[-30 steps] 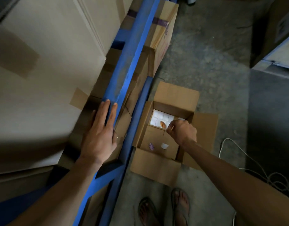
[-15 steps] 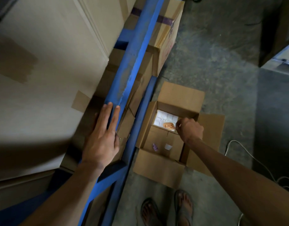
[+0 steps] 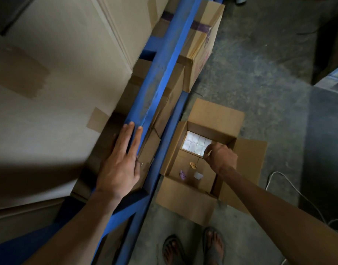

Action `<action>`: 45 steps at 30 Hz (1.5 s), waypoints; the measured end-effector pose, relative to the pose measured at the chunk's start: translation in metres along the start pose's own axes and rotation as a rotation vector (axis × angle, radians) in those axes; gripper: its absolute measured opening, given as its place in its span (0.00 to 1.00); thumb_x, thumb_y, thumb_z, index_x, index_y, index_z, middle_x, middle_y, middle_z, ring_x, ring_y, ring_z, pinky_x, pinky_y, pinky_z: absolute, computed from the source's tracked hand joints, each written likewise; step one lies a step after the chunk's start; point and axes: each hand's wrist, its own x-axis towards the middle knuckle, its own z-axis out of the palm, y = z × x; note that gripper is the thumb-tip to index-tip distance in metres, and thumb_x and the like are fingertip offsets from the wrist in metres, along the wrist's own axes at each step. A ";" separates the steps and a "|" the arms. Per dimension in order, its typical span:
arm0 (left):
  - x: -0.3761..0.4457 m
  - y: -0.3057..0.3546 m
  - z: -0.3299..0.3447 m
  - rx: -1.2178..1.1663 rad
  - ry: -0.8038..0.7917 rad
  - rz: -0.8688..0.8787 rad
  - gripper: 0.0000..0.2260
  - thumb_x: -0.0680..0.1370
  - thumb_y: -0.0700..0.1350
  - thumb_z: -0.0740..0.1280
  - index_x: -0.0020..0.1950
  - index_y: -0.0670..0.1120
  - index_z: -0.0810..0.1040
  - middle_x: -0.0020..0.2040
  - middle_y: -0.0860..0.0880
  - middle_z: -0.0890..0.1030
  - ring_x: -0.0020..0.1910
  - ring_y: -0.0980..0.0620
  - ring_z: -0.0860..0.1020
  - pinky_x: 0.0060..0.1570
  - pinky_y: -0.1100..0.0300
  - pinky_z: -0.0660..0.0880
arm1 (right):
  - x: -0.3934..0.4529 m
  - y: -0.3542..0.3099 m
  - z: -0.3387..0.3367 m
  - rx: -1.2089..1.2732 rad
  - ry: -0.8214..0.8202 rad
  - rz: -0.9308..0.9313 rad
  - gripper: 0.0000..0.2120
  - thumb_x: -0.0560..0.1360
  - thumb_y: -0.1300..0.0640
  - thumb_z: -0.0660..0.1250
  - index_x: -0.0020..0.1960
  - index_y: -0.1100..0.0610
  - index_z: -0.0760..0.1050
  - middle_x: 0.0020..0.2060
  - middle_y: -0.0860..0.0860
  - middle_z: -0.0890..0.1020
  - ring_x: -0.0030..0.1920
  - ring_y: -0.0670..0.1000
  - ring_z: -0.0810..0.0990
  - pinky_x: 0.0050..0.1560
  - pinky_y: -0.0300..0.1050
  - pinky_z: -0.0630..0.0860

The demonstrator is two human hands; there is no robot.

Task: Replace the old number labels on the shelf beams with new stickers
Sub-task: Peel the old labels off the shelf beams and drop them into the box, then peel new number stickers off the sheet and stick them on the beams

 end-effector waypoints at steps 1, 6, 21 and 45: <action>0.000 0.000 0.000 0.000 -0.001 -0.002 0.35 0.74 0.41 0.63 0.80 0.45 0.54 0.80 0.44 0.56 0.80 0.45 0.55 0.71 0.48 0.68 | 0.000 -0.001 -0.001 0.006 -0.004 -0.007 0.07 0.75 0.48 0.67 0.50 0.48 0.81 0.48 0.51 0.84 0.50 0.56 0.82 0.47 0.46 0.78; 0.001 0.000 0.000 0.005 -0.001 -0.003 0.35 0.74 0.41 0.64 0.80 0.46 0.54 0.80 0.44 0.56 0.79 0.45 0.56 0.71 0.48 0.69 | -0.002 -0.008 -0.004 0.061 -0.024 -0.070 0.11 0.78 0.49 0.61 0.52 0.49 0.81 0.47 0.54 0.84 0.49 0.57 0.81 0.45 0.47 0.78; -0.002 0.000 -0.003 0.122 -0.027 0.042 0.36 0.75 0.44 0.64 0.80 0.43 0.52 0.81 0.42 0.54 0.80 0.45 0.54 0.77 0.48 0.56 | -0.073 -0.025 -0.053 0.509 -0.087 -0.304 0.22 0.78 0.47 0.67 0.69 0.52 0.71 0.64 0.51 0.78 0.63 0.52 0.76 0.63 0.49 0.72; -0.148 0.392 -0.190 -0.360 -0.446 0.514 0.21 0.81 0.48 0.63 0.75 0.49 0.68 0.70 0.46 0.75 0.69 0.47 0.73 0.65 0.55 0.70 | -0.514 0.211 -0.261 0.733 0.627 0.244 0.18 0.75 0.46 0.70 0.60 0.54 0.73 0.38 0.48 0.78 0.37 0.43 0.77 0.44 0.35 0.73</action>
